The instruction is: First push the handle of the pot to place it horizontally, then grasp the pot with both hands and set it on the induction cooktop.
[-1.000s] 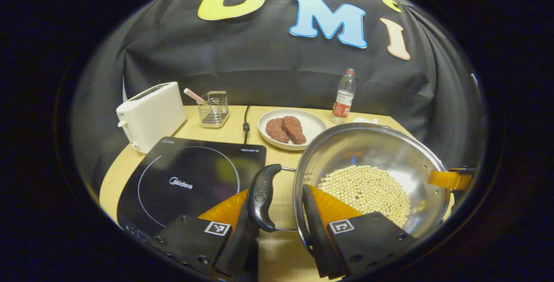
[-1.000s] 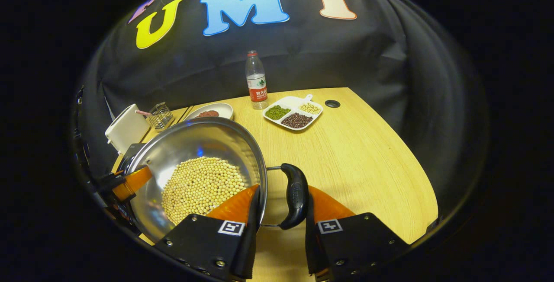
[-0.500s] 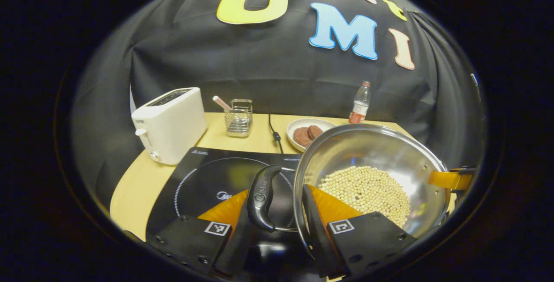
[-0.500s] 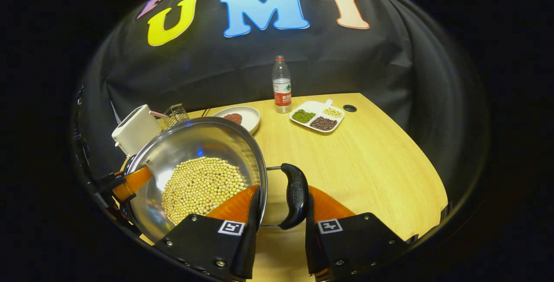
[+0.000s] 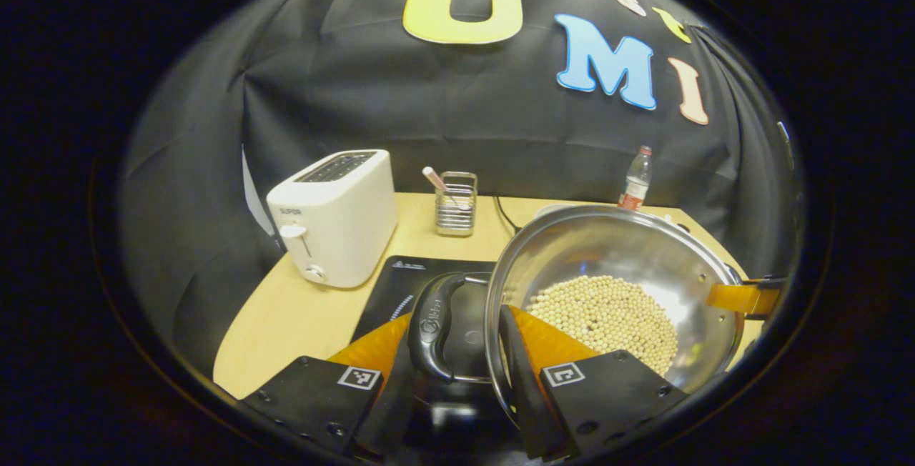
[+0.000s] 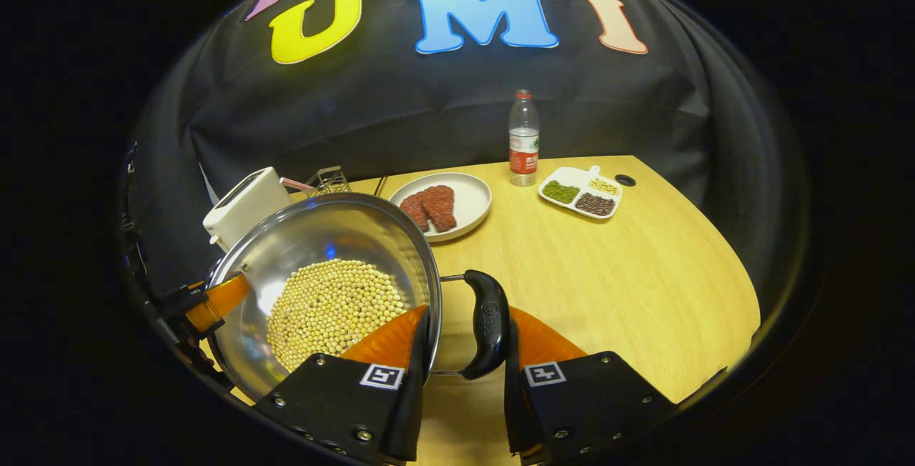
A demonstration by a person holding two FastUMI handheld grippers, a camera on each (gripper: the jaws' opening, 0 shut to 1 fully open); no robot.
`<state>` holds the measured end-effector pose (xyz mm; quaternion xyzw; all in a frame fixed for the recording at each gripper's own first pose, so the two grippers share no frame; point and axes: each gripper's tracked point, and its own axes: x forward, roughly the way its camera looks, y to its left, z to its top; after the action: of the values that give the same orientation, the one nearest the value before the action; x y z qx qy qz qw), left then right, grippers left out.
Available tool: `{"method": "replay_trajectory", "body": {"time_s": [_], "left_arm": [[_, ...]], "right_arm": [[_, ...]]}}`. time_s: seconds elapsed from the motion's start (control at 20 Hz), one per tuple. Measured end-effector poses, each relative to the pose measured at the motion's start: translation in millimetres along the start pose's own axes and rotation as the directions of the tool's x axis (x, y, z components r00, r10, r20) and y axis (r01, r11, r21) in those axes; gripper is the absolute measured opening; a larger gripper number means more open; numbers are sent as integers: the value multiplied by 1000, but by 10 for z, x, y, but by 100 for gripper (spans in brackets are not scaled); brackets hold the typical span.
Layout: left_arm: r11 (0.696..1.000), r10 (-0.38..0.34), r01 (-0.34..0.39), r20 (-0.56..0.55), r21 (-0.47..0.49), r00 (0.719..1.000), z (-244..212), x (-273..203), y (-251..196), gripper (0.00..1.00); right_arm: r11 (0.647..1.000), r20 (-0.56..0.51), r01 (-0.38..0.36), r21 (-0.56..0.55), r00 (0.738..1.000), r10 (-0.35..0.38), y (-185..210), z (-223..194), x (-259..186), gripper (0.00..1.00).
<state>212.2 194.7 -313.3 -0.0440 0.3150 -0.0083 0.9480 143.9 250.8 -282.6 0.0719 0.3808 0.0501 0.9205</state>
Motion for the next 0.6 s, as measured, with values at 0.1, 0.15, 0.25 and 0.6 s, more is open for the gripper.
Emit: {"method": "replay_trajectory", "body": {"time_s": [0.1, 0.15, 0.25, 0.6], "left_arm": [[1000, 17, -17, -1, -2, 1000, 20, 26, 187, 68], [1000, 24, -24, -3, -3, 1000, 20, 53, 271, 72], [999, 42, -42, -4, -3, 999, 37, 91, 435, 72], [995, 98, -98, -10, 2, 995, 73, 223, 988, 64]], "right_arm": [[1000, -5, -15, -1, 1000, 15, 179, 10, 83, 47], [1000, -8, -20, -1, 1000, 20, 256, 8, 123, 47], [1000, -7, -31, 0, 1000, 31, 415, 12, 187, 47], [998, -31, -70, 2, 997, 70, 904, -12, 460, 47]]}}
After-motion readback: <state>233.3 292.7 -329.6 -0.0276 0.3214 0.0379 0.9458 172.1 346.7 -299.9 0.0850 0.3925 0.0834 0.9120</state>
